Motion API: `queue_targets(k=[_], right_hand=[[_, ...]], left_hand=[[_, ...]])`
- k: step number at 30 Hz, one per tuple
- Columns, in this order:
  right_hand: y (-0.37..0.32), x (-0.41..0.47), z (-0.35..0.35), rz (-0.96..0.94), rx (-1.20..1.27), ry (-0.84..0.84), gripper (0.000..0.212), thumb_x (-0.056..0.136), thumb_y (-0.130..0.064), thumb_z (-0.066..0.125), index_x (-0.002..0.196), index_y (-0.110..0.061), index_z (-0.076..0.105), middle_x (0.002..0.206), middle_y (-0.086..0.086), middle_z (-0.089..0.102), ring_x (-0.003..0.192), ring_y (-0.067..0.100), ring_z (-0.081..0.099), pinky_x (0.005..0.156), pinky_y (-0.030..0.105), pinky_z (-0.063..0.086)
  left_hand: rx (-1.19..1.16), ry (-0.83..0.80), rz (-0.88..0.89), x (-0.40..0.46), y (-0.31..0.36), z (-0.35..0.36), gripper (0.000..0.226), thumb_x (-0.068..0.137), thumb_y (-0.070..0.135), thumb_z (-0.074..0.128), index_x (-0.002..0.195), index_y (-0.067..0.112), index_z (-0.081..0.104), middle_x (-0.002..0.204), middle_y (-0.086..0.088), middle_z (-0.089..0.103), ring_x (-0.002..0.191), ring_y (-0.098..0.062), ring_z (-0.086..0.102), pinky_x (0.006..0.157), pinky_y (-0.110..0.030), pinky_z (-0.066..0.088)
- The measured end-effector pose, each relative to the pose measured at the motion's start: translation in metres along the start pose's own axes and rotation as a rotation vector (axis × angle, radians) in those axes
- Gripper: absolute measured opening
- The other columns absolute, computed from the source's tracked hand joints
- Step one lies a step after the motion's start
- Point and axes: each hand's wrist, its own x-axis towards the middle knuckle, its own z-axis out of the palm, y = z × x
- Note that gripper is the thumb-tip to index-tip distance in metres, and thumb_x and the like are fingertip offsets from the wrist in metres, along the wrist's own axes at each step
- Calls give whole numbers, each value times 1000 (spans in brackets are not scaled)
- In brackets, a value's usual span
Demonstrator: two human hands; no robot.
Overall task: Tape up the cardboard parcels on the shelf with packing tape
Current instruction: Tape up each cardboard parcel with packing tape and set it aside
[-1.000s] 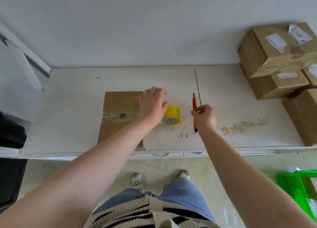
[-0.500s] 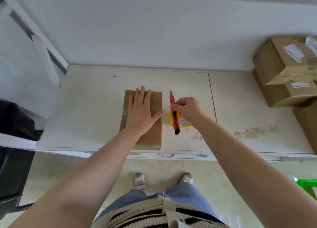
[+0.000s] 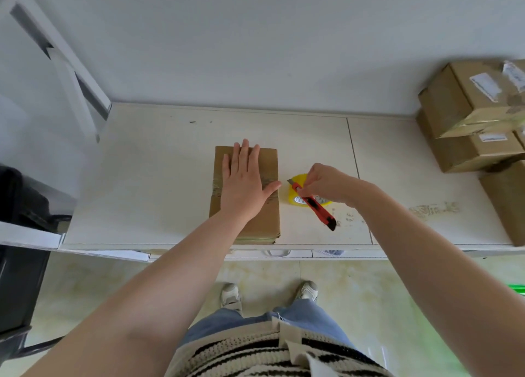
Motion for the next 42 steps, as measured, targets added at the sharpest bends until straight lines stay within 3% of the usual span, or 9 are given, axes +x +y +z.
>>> queue_targets(k=[5, 8, 15, 25, 28, 30, 34, 39, 42], right_hand=[[2, 9, 5, 5, 8, 17, 37, 85, -13, 68, 54, -5, 51, 51, 2, 27, 48, 14, 29, 53, 24, 28], [5, 10, 11, 4, 94, 99, 39, 90, -18, 65, 53, -9, 55, 47, -4, 38, 47, 11, 37, 51, 21, 33], [50, 8, 10, 5, 678, 589, 28, 101, -18, 50, 81, -1, 58, 65, 7, 47, 57, 17, 42, 56, 29, 38], [131, 27, 40, 242, 428, 512, 24, 100, -21, 55, 117, -5, 58, 87, 10, 60, 62, 17, 50, 54, 27, 37], [124, 33, 33, 277, 314, 565, 36, 100, -26, 53, 133, -11, 51, 121, 15, 55, 83, 25, 58, 68, 34, 48], [104, 36, 21, 101, 253, 626, 33, 100, -23, 53, 132, -17, 54, 126, 11, 51, 103, 24, 57, 86, 36, 48], [42, 46, -1, -314, -9, 383, 31, 97, -22, 54, 126, -31, 61, 127, 1, 50, 122, 18, 42, 104, 34, 32], [11, 56, -6, -244, -201, -34, 27, 95, -22, 58, 121, -28, 63, 128, 1, 57, 118, 17, 53, 96, 31, 41], [14, 53, -8, -215, -96, -76, 23, 92, -18, 62, 111, -29, 66, 118, -5, 63, 108, 14, 58, 82, 25, 46]], left_hand=[[9, 1, 6, 0, 0, 0, 94, 90, 69, 42, 158, 14, 6, 166, -9, -2, 153, -26, -8, 122, -44, -5], [12, -4, 7, 0, 0, 0, 93, 91, 68, 41, 158, 14, 5, 166, -8, -4, 152, -25, -10, 122, -43, -7], [29, -21, 16, 1, 0, 2, 91, 94, 66, 39, 158, 12, 2, 166, -11, -6, 152, -27, -11, 122, -45, -8], [18, -15, 5, 3, 2, 3, 93, 92, 64, 45, 157, 12, 6, 166, -12, -3, 152, -27, -9, 123, -47, -5], [17, -18, 2, 3, 2, 2, 93, 92, 64, 45, 157, 12, 7, 166, -12, -3, 152, -27, -10, 123, -46, -5], [17, -17, 6, 2, 3, 2, 92, 92, 63, 45, 158, 11, 6, 166, -12, -3, 152, -27, -10, 123, -46, -5], [37, -10, 7, 1, 3, 0, 92, 93, 65, 43, 158, 12, 6, 166, -11, -2, 152, -27, -8, 123, -46, -5], [38, -6, 5, 2, 3, 1, 93, 91, 65, 45, 157, 12, 7, 166, -10, -1, 153, -27, -7, 123, -45, -4], [43, -4, 6, 2, 2, 2, 93, 92, 66, 44, 157, 12, 7, 166, -10, -1, 153, -27, -7, 122, -45, -4]])
